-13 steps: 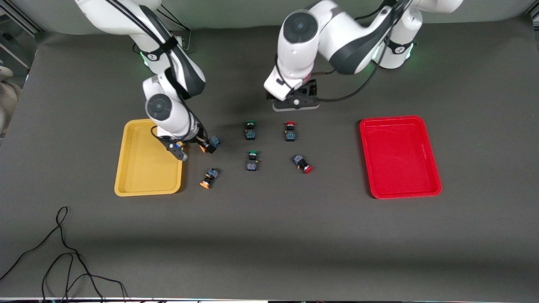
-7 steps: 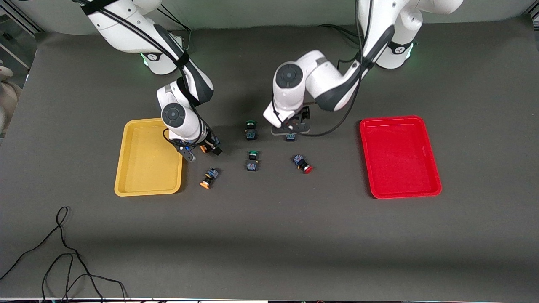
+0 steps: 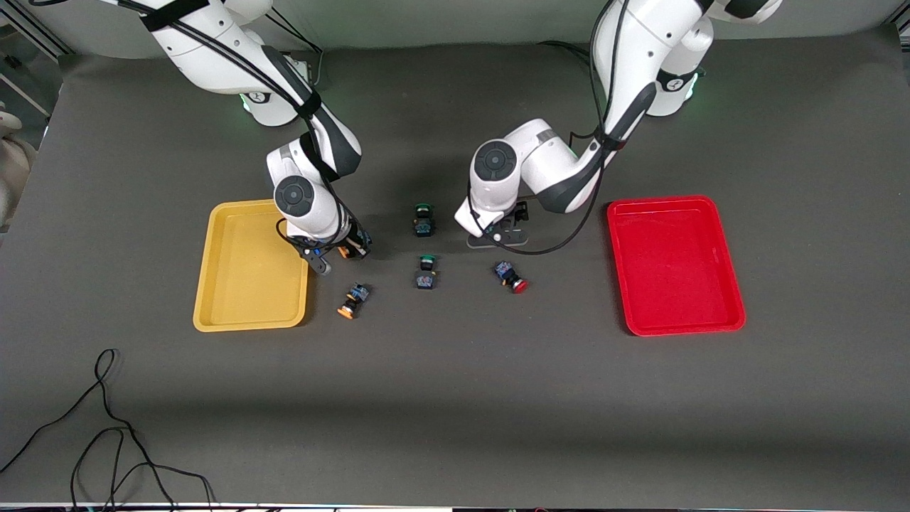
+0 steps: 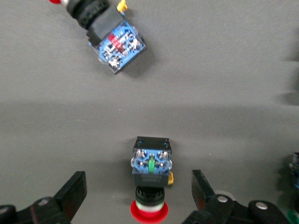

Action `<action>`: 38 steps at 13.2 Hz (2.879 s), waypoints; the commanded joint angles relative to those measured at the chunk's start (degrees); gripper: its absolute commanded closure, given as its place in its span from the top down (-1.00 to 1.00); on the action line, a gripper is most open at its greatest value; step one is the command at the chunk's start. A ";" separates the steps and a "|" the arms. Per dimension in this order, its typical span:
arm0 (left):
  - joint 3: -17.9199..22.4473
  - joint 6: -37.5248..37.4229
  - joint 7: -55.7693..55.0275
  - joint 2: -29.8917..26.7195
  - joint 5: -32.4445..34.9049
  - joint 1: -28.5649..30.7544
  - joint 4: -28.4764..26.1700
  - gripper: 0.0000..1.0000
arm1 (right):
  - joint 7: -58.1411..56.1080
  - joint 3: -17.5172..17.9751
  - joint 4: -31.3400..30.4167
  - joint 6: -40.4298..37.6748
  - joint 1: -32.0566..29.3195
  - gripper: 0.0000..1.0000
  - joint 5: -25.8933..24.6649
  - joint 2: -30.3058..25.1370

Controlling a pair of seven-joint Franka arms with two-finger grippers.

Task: Place red and yellow buttons in trays
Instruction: 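Place the yellow button in the yellow tray while the left gripper places red, then grasp the second yellow button with the right gripper while the left gripper reaches red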

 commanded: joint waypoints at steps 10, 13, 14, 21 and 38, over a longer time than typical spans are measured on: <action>0.52 0.74 -4.86 0.08 0.87 0.30 1.05 -0.92 | -25.95 -18.17 4.13 -33.18 -3.88 -0.74 2.42 -24.44; -0.27 -5.74 -3.55 -7.12 0.34 6.17 0.87 -0.94 | -32.48 -22.14 -4.03 -24.51 -3.88 -0.73 4.45 -21.63; -0.97 -7.42 -1.71 -9.14 -0.09 8.54 0.44 -0.94 | -33.01 -22.15 -6.67 -19.78 -3.88 -0.73 4.37 -19.53; -0.89 -25.09 30.43 -17.60 -8.45 31.21 -0.62 -0.96 | -34.16 -22.15 -11.18 -7.16 -3.88 -0.60 4.45 -10.46; -1.42 -19.80 38.48 -12.59 -0.97 39.42 -0.03 0.99 | -23.80 -7.57 30.02 -24.39 -3.09 1.00 4.28 3.05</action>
